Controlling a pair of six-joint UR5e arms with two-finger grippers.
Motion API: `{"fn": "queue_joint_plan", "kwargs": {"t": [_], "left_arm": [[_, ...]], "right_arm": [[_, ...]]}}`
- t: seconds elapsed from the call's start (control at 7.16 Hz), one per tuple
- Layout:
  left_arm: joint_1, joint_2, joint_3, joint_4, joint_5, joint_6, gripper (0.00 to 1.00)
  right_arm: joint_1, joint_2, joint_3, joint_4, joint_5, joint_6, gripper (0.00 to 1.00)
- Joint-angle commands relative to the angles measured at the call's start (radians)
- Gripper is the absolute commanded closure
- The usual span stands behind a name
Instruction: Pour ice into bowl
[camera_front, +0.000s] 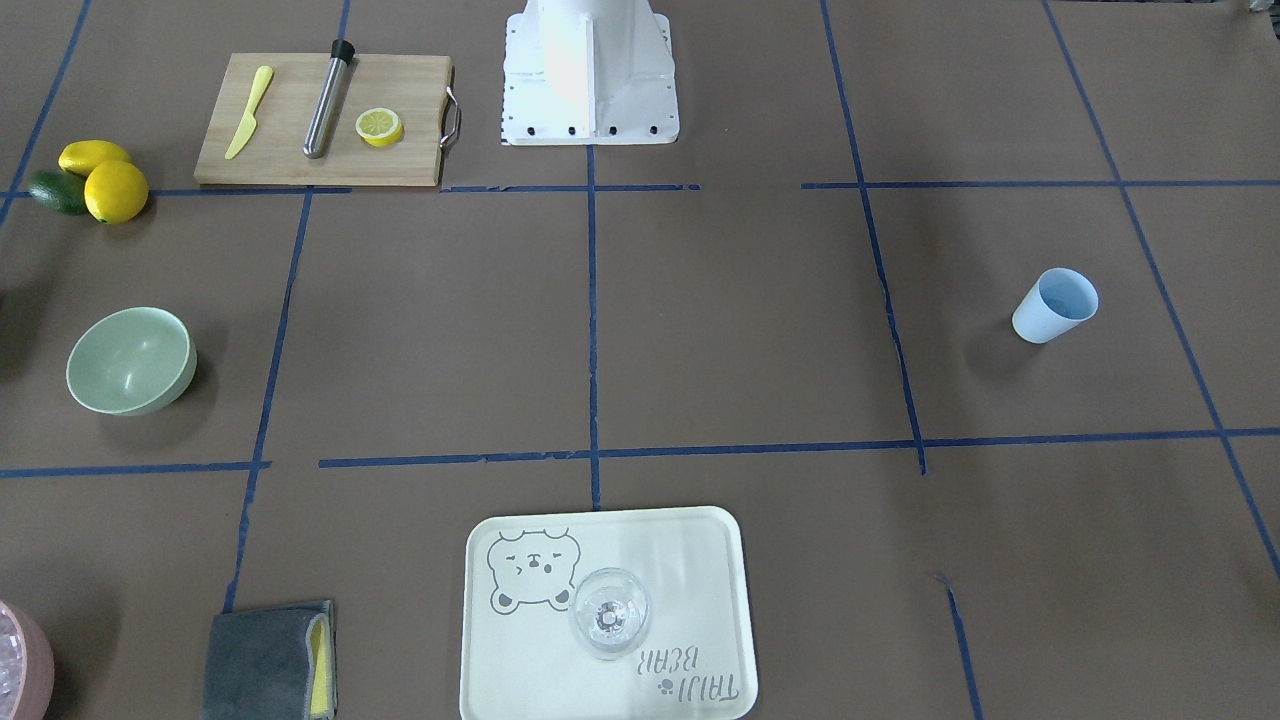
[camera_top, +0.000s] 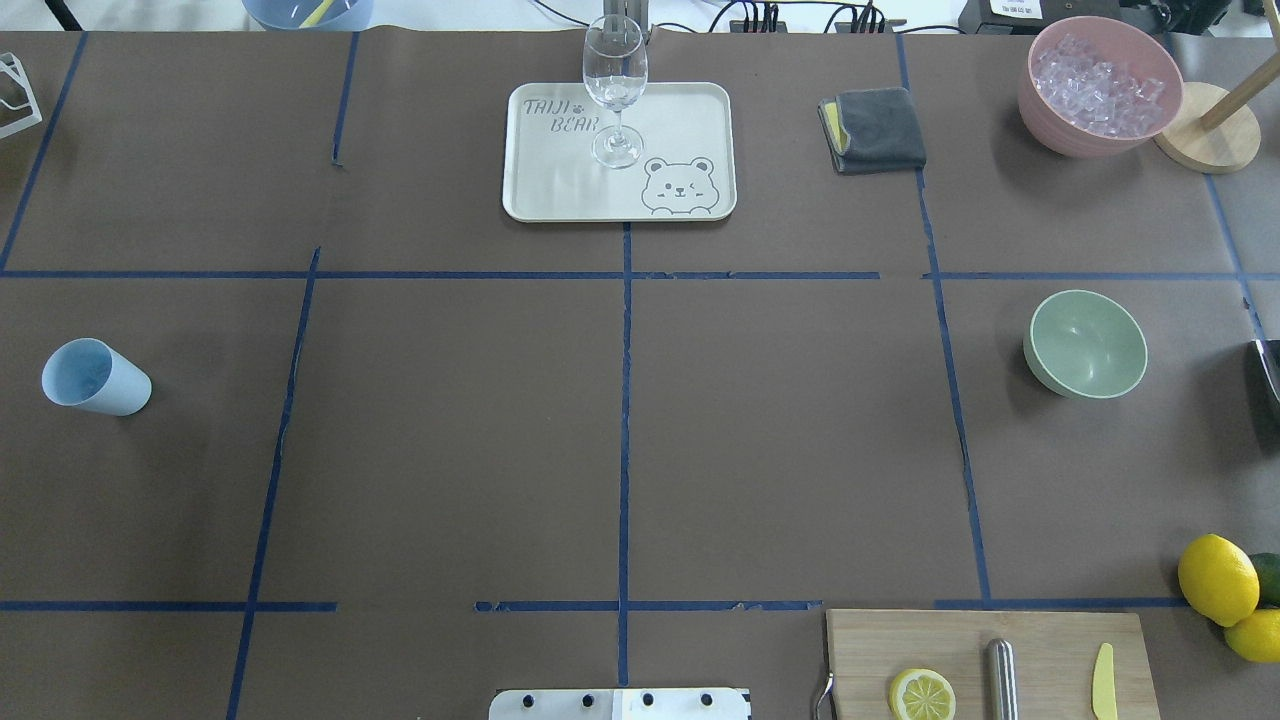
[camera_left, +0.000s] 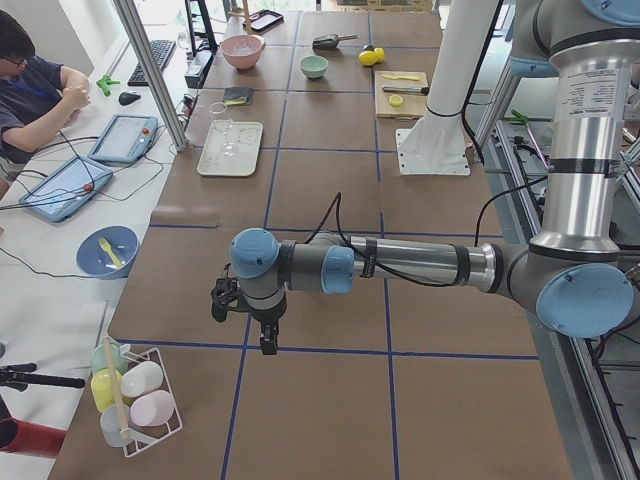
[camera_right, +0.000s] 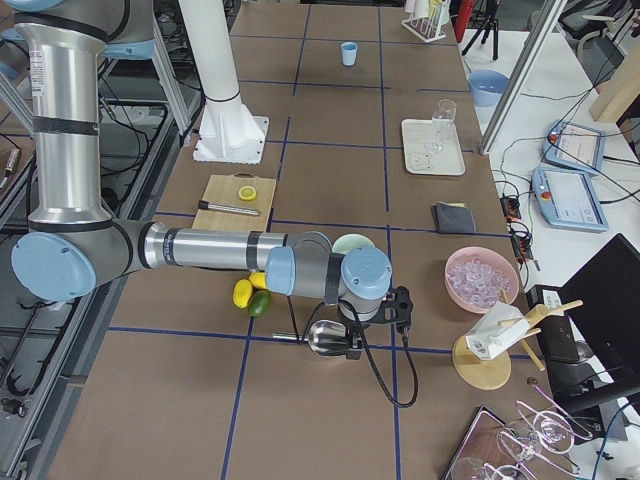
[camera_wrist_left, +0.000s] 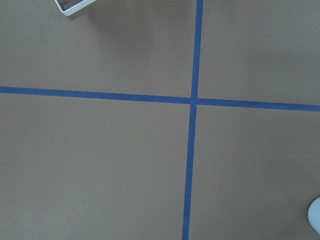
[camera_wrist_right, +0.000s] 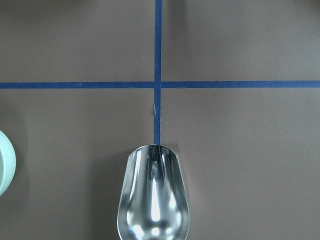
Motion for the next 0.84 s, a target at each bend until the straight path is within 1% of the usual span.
{"fn": "queue_joint_plan", "kwargs": {"t": [0.0, 0.28, 0.42, 0.56, 0.7], "left_arm": [[0.002, -0.001, 0.000, -0.003, -0.001, -0.003, 0.00], [0.003, -0.015, -0.017, -0.025, -0.001, -0.003, 0.00], [0.005, -0.015, -0.048, -0.084, -0.001, -0.005, 0.00], [0.009, -0.015, -0.090, -0.127, -0.001, -0.006, 0.00], [0.017, -0.017, -0.147, -0.131, -0.010, -0.006, 0.00]], "right_arm": [[0.000, 0.003, -0.001, 0.000, 0.000, 0.001, 0.00], [-0.003, 0.017, 0.003, 0.000, 0.006, 0.001, 0.00], [-0.005, 0.021, 0.013, 0.000, 0.009, 0.002, 0.00], [-0.043, 0.096, 0.023, -0.021, 0.000, 0.001, 0.00], [-0.057, 0.121, 0.008, -0.032, -0.021, -0.001, 0.00]]}}
